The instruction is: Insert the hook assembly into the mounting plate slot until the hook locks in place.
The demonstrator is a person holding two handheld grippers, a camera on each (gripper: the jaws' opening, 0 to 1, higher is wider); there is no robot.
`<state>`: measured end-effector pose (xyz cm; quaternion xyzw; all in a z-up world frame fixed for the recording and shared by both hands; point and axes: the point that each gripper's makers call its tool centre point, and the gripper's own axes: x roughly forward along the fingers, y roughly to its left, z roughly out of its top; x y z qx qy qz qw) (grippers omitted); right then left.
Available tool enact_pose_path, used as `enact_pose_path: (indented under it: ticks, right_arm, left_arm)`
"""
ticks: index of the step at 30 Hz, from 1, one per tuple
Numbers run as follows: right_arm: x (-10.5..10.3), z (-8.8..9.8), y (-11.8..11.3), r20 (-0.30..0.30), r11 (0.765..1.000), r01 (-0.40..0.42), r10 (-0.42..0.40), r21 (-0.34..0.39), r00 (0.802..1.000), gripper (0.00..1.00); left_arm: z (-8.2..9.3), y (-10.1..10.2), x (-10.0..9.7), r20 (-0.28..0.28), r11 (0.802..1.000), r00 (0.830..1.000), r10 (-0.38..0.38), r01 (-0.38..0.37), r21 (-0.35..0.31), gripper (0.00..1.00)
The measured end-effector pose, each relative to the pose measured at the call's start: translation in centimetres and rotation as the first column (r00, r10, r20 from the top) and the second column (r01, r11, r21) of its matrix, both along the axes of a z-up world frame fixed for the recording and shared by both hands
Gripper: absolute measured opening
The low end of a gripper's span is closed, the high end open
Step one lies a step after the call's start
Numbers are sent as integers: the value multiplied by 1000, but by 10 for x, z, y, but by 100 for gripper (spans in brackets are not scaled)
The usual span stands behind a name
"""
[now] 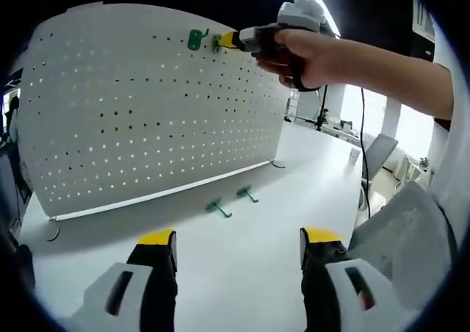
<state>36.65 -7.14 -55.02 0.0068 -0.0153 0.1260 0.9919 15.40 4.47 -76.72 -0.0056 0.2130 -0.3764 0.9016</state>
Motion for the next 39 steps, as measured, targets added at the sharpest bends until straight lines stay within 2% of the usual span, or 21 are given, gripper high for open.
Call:
enact_pose_path:
  ticks: [9,17,31,39]
  right_arm:
    - [2,-1,-1,-6,994,103,-103,48,995,1]
    - [3,-3,0,-16,990,131,-130,58,991,3]
    - [1,-3,0,-26,991,123,-122,45,992,4]
    - [-3,-5,4,-7,998,61,-61,-25,998,6]
  left_arm:
    - [2,0,-2,1,1000,1000,4,-4,-23,70]
    - [3,0,-1,2,999,1000,7,-7,-41,69]
    - [6,0,-2,9,999,1000,9,-8,-45,69]
    - [2,-1,-3,3,1000,1000,-1,1,-28,69]
